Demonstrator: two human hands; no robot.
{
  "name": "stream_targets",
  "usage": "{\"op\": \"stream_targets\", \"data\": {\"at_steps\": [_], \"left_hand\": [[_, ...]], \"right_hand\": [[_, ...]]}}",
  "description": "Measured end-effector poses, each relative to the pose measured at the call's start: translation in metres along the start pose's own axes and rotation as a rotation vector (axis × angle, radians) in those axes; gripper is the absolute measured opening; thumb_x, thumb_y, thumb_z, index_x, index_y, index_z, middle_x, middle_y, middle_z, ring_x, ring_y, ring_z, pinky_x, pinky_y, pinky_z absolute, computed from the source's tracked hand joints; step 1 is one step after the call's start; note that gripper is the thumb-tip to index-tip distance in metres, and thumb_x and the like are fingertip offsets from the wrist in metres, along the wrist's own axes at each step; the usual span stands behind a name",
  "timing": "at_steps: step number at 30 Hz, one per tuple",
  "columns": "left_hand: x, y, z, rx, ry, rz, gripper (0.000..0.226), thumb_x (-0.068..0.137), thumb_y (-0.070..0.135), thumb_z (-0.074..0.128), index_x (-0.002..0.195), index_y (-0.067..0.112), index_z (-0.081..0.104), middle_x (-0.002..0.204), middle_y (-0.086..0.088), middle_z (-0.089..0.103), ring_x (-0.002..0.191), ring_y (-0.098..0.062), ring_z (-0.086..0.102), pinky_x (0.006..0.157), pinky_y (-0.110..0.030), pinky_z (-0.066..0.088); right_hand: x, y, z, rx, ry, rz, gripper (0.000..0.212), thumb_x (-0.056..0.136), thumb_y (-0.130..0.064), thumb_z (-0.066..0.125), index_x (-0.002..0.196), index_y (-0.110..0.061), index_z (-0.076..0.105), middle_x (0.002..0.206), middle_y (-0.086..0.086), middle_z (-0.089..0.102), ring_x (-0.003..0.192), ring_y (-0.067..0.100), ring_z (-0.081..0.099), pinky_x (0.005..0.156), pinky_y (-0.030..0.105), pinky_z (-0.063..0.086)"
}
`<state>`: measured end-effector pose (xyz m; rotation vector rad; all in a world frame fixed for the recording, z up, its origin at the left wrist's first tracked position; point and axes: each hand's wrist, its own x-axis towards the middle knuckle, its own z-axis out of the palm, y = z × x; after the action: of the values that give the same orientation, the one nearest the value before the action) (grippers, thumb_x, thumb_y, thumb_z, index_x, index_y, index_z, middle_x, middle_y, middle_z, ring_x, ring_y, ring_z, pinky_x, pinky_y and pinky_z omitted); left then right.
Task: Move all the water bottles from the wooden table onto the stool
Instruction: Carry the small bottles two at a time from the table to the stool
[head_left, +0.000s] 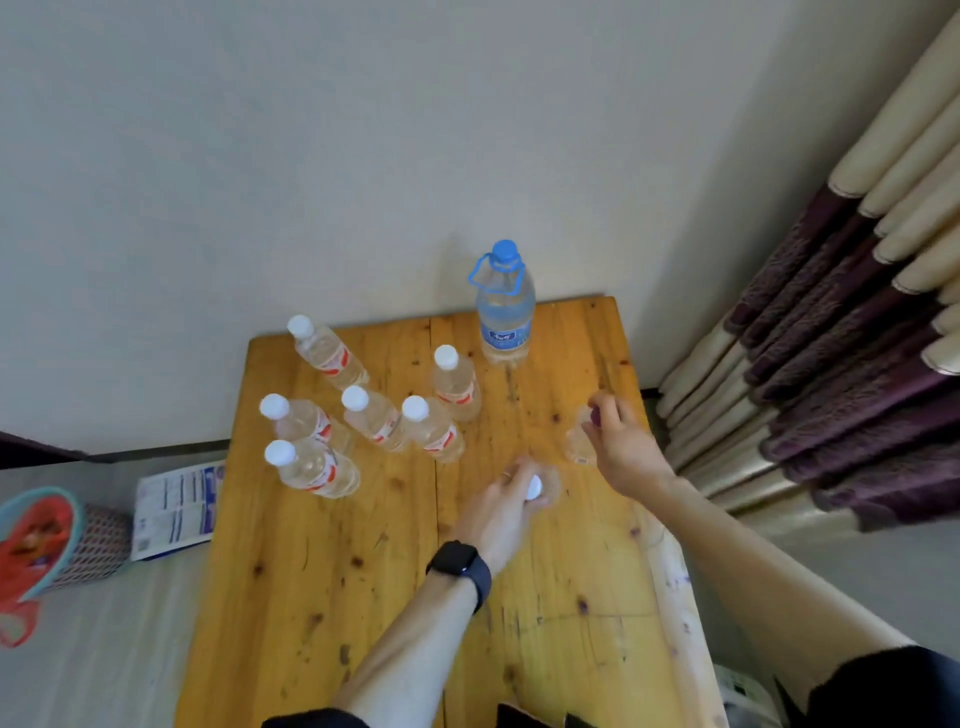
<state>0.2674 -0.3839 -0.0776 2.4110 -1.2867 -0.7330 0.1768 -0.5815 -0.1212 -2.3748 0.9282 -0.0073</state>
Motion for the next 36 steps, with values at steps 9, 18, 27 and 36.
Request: {"op": "stream_targets", "data": {"at_steps": [9, 18, 27, 36], "left_hand": [[-0.158, -0.079, 0.001, 0.106, -0.064, 0.023, 0.039, 0.101, 0.055, 0.042, 0.131, 0.032, 0.044, 0.109, 0.005, 0.068, 0.082, -0.016, 0.061, 0.061, -0.030, 0.049], [-0.226, -0.116, 0.035, -0.227, 0.017, -0.039, 0.036, 0.090, 0.044, 0.068, 0.123, 0.033, 0.060, 0.131, 0.008, 0.052, 0.110, -0.016, 0.058, 0.080, -0.028, 0.051], [-0.192, -0.103, 0.050, -0.432, -0.221, -0.133, 0.052, 0.072, 0.046, 0.078, 0.110, 0.047, 0.043, 0.109, 0.006, 0.062, 0.096, -0.022, 0.061, 0.064, -0.029, 0.046], [-0.182, -0.081, 0.068, -0.240, -0.280, 0.010, 0.054, 0.066, 0.036, 0.074, 0.114, 0.044, 0.050, 0.104, 0.014, 0.047, 0.110, -0.019, 0.052, 0.088, -0.038, 0.049]], "right_hand": [[-0.249, -0.062, 0.095, 0.237, 0.105, 0.227, 0.034, 0.090, -0.034, 0.068, 0.114, -0.042, 0.045, 0.116, -0.020, 0.049, 0.099, 0.013, 0.066, 0.071, 0.031, 0.053], [-0.323, -0.113, 0.151, 0.456, 0.091, 0.499, 0.039, 0.085, -0.040, 0.065, 0.121, -0.044, 0.053, 0.118, -0.011, 0.052, 0.101, 0.015, 0.060, 0.091, 0.037, 0.050], [-0.308, -0.116, 0.156, 0.575, 0.061, 0.702, 0.036, 0.078, -0.052, 0.072, 0.105, -0.039, 0.051, 0.099, -0.007, 0.067, 0.089, 0.017, 0.063, 0.075, 0.035, 0.051], [-0.294, -0.107, 0.154, 0.593, 0.145, 0.702, 0.040, 0.082, -0.047, 0.075, 0.107, -0.029, 0.050, 0.094, -0.005, 0.063, 0.082, 0.018, 0.060, 0.071, 0.035, 0.050]]}}
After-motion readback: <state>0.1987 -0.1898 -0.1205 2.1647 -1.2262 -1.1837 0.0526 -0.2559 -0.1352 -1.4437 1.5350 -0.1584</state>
